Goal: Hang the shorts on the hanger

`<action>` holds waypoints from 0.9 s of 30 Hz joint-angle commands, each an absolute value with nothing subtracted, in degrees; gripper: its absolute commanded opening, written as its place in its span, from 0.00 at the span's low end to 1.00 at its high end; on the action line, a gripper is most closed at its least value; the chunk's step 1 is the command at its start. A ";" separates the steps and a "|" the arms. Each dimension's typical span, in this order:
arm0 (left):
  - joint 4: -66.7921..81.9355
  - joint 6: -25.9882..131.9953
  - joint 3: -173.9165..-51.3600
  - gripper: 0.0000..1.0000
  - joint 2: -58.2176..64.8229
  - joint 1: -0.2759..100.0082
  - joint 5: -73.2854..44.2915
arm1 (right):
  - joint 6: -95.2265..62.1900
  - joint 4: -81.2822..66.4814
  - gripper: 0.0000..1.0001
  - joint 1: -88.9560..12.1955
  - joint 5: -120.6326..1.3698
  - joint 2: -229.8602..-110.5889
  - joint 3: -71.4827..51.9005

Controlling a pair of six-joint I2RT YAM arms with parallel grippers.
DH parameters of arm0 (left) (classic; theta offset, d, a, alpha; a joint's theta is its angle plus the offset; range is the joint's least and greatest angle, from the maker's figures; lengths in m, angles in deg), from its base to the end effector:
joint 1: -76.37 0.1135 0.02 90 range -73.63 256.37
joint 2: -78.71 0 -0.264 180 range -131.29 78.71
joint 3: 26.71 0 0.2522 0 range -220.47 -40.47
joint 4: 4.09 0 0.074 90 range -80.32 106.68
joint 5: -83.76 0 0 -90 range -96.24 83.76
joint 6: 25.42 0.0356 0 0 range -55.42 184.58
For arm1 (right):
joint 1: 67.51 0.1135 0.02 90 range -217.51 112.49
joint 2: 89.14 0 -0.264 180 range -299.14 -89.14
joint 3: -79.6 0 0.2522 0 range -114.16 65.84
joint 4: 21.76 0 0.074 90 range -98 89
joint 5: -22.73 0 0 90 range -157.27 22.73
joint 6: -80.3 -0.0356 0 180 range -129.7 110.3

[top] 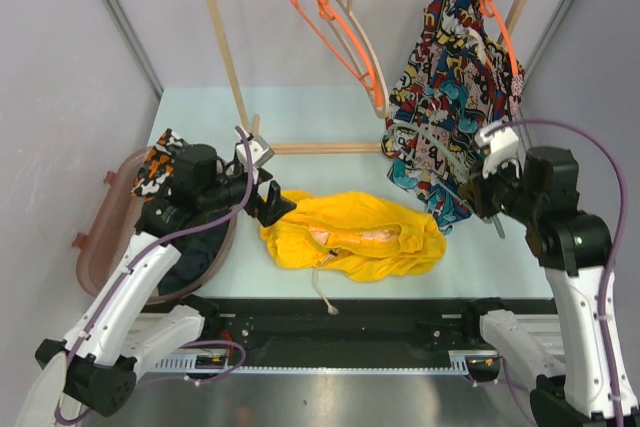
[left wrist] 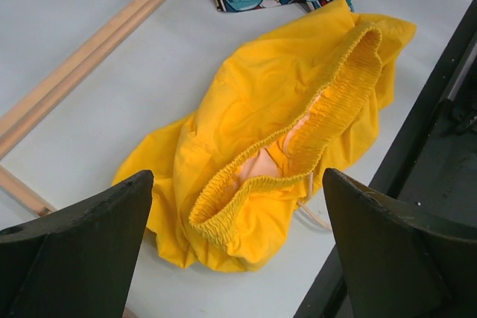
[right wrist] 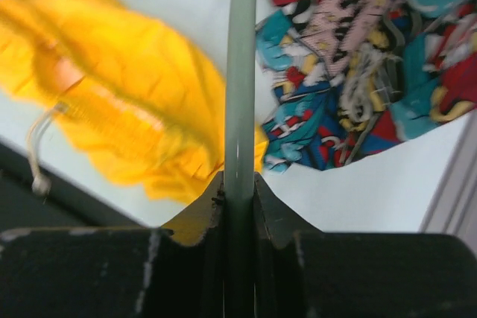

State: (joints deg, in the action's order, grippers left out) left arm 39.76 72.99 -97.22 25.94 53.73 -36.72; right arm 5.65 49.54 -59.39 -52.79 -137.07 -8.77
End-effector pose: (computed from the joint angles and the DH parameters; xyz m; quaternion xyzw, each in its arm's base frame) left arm 0.1725 -0.0915 0.3545 0.3531 0.7516 -0.2846 0.4789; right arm 0.1256 0.0269 0.4174 -0.2364 0.8321 0.0785 0.4955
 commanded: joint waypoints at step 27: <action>49.13 109.75 -97.07 0.32 24.13 45.87 -58.00 | 37.40 59.33 0.00 -52.75 -12.32 -129.75 -5.61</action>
